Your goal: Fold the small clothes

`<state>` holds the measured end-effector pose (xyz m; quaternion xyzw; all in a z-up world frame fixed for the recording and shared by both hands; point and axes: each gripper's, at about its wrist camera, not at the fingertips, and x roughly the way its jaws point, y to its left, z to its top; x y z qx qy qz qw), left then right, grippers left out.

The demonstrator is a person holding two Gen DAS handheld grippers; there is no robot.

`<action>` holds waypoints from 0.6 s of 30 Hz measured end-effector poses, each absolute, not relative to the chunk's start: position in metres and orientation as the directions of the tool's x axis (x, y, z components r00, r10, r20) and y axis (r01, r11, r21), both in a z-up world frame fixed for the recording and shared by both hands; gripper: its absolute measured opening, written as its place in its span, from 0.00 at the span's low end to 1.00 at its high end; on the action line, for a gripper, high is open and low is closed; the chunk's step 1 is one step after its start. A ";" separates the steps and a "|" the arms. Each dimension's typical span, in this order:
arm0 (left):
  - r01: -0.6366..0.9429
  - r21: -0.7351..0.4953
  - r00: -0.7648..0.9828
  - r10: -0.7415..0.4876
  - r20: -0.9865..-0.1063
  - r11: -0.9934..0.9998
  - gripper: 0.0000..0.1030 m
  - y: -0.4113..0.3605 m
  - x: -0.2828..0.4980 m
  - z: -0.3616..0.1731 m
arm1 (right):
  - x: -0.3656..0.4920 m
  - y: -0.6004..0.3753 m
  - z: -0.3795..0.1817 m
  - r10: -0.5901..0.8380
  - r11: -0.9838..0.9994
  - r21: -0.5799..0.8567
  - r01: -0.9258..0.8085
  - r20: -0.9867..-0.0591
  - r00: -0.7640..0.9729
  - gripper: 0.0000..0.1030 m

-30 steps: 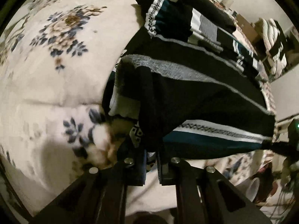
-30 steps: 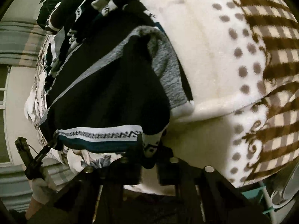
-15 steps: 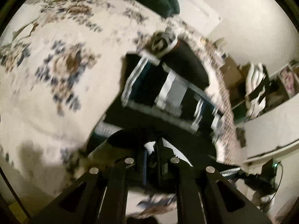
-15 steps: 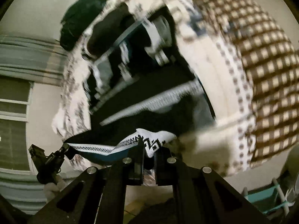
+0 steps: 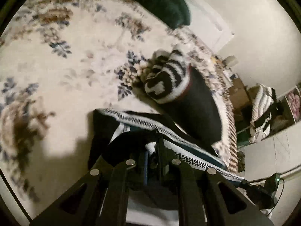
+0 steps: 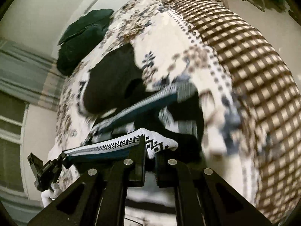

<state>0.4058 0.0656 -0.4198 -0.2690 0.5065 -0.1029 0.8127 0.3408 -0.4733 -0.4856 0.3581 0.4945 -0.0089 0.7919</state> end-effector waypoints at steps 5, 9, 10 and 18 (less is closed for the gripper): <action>-0.201 -0.525 0.391 -0.423 -0.817 0.827 0.09 0.061 0.458 -0.461 | 0.413 -0.490 -0.533 0.354 0.726 0.547 0.418 -0.817 0.454 0.08; -0.273 -0.547 0.395 -0.427 -0.814 0.791 0.11 0.068 0.466 -0.466 | 0.444 -0.503 -0.558 0.408 0.667 0.603 0.438 -0.788 0.462 0.12; -0.281 -0.557 0.401 -0.432 -0.808 0.782 0.16 0.070 0.467 -0.467 | 0.444 -0.503 -0.558 0.408 0.667 0.603 0.438 -0.788 0.462 0.17; -0.314 -0.601 0.498 -0.411 -0.763 0.735 0.59 0.093 0.473 -0.448 | 0.435 -0.515 -0.528 0.354 0.690 0.605 0.396 -0.760 0.545 0.63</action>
